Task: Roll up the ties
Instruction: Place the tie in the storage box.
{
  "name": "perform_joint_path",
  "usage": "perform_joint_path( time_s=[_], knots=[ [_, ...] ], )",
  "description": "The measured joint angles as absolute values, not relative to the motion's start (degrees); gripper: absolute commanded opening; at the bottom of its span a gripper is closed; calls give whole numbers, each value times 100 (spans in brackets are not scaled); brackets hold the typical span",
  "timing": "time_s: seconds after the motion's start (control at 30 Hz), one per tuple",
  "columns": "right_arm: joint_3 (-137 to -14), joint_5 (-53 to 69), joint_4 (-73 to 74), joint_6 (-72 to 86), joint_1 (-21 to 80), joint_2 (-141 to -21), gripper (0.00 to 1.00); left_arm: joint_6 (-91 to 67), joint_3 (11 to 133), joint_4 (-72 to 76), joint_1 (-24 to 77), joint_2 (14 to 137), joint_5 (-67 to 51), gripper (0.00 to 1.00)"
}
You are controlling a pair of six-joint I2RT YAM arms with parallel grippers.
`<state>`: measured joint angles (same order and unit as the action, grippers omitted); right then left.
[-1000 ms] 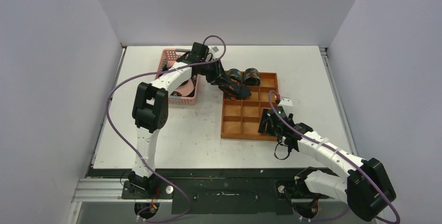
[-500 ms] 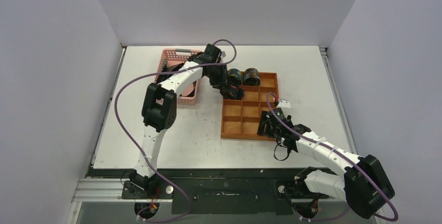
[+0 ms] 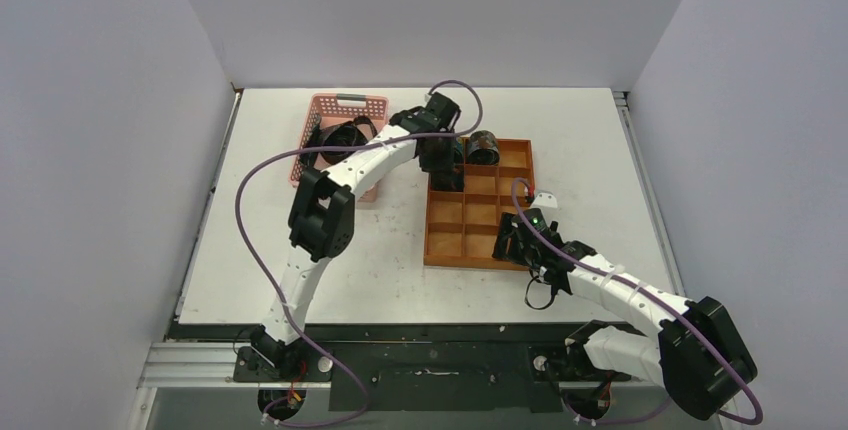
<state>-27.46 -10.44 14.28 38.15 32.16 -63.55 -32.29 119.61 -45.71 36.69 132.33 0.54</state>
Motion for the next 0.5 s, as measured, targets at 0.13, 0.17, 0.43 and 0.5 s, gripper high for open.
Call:
perform_joint_path(
  time_s=[0.13,0.17,0.43,0.5],
  knots=[
    [-2722,-1037,1374,3809,3216,-6355,69,-3205,12368,-4764,3986,13402,591,0],
    [-2720,-1035,1369,3806,3214,-6355,69,-3186,12398,-4777,4056,13432,703,0],
    [-2718,-1017,1341,3800,3194,-6386,68,-3065,12630,-4919,4375,13616,1413,0],
    [-2718,-1017,1328,3798,3194,-6399,68,-3063,12676,-4941,4379,13666,1459,0]
  ],
)
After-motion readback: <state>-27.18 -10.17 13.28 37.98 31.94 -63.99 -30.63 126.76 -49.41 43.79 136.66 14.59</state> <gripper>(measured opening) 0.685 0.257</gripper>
